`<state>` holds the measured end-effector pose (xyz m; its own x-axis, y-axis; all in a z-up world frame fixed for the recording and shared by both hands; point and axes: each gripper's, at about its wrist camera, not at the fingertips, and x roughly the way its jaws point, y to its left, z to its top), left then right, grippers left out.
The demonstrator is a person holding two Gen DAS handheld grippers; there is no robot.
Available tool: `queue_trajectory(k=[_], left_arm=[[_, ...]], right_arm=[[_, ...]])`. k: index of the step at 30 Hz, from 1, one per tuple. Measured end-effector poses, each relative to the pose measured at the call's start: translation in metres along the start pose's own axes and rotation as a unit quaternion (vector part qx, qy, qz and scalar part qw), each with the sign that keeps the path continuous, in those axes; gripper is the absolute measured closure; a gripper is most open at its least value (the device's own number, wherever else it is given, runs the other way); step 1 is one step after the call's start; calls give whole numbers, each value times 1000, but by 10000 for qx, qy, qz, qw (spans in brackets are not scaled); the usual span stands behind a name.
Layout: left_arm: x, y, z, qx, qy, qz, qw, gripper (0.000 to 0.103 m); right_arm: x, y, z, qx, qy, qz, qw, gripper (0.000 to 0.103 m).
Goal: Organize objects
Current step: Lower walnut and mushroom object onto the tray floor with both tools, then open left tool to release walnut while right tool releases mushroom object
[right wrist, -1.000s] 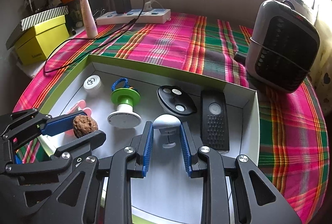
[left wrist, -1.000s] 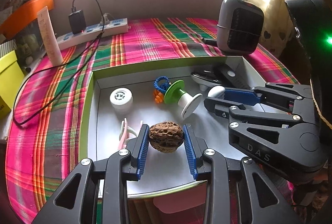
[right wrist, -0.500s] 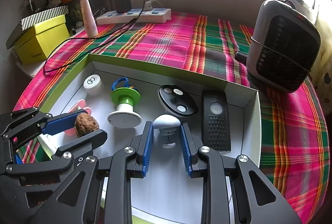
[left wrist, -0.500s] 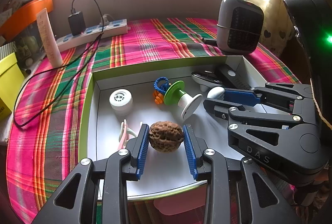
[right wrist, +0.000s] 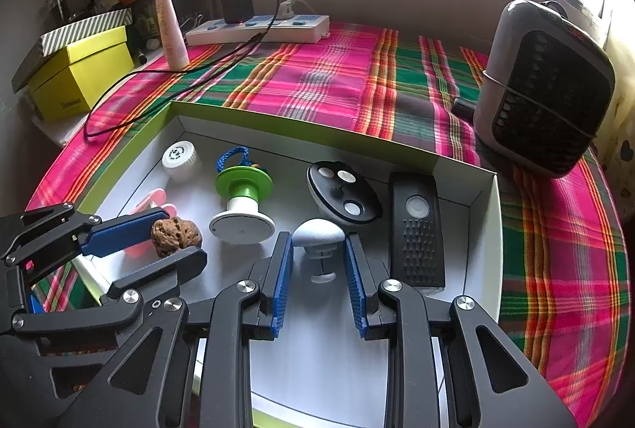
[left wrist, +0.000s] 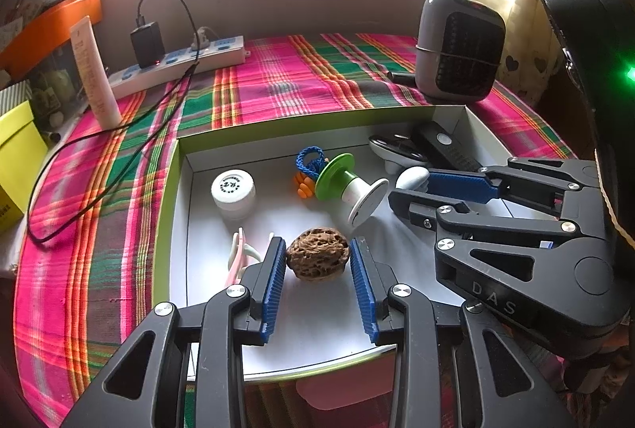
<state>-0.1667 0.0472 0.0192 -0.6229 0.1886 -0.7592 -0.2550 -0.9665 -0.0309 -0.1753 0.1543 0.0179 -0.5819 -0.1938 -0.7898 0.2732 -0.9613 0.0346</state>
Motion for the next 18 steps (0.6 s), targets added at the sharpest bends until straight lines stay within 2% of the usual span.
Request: queue_trajectory(k=[5,18], left_arm=[[-1,2,-1,-40,5,2,10000,71],[-15,2,-5,-65,-94,-3,9999,70]], right_arm=[[-3,-3,0,73,-57,-16,10000,64],[-15,0,-2,141,-184,-84,9997,64]])
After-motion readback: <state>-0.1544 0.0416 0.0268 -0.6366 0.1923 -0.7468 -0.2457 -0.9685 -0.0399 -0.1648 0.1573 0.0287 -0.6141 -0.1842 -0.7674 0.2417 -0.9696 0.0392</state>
